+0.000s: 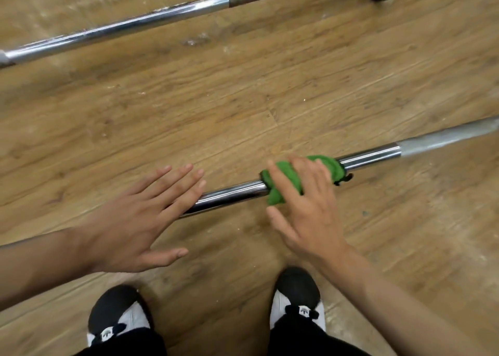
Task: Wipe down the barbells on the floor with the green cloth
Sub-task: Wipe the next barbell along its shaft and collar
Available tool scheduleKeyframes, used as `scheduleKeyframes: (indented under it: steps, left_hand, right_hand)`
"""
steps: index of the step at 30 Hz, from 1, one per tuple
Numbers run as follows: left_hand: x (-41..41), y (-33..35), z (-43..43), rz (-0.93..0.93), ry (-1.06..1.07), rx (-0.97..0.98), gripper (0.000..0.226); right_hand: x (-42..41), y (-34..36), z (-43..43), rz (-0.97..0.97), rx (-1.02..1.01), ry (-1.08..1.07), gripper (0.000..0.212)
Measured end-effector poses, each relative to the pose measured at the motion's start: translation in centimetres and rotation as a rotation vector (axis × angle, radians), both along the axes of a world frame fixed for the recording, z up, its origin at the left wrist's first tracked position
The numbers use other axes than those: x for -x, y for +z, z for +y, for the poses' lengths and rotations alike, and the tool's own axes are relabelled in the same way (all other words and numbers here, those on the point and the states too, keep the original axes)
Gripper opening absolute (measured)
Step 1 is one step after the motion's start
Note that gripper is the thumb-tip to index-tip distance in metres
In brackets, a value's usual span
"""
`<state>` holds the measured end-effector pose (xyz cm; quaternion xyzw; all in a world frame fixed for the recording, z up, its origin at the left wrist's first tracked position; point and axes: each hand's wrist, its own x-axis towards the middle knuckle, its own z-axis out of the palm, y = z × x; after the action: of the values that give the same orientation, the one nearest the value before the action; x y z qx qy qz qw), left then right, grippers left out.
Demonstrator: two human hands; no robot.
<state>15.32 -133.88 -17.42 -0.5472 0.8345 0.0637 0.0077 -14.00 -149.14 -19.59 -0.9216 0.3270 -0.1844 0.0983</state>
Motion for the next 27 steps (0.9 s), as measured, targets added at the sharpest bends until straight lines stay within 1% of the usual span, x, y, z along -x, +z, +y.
scheduleKeyframes:
  steps: [3, 6, 10, 17, 22, 25, 27]
  left_hand:
    - [-0.7, 0.1, -0.4, 0.03, -0.021, 0.007, 0.108]
    - [-1.3, -0.1, -1.0, 0.045, -0.036, 0.022, 0.11]
    - [-1.9, -0.3, -1.6, 0.044, -0.025, 0.065, 0.109]
    - [-2.8, -0.5, -2.3, 0.09, -0.014, 0.122, 0.109]
    - [-3.6, -0.3, -2.3, 0.068, -0.037, 0.127, 0.107]
    - [-3.8, -0.3, -2.3, 0.064, -0.043, 0.121, 0.105]
    - [-3.9, -0.5, -2.4, 0.068, -0.046, 0.129, 0.104]
  right_hand:
    - [1.6, 0.2, -2.6, -0.009, -0.006, -0.103, 0.059]
    - [1.2, 0.4, -3.4, 0.035, 0.029, -0.081, 0.064]
    - [0.2, 0.9, -3.4, 0.126, 0.048, -0.066, 0.066]
    - [-1.8, 2.5, -3.9, 0.231, -0.004, -0.154, 0.061]
    - [-3.6, 3.9, -3.1, 0.383, -0.002, -0.263, 0.062]
    - [-3.5, 4.5, -2.6, 0.466, 0.009, -0.203, 0.066]
    - [-2.9, 4.3, -2.7, 0.481, 0.026, -0.162, 0.067]
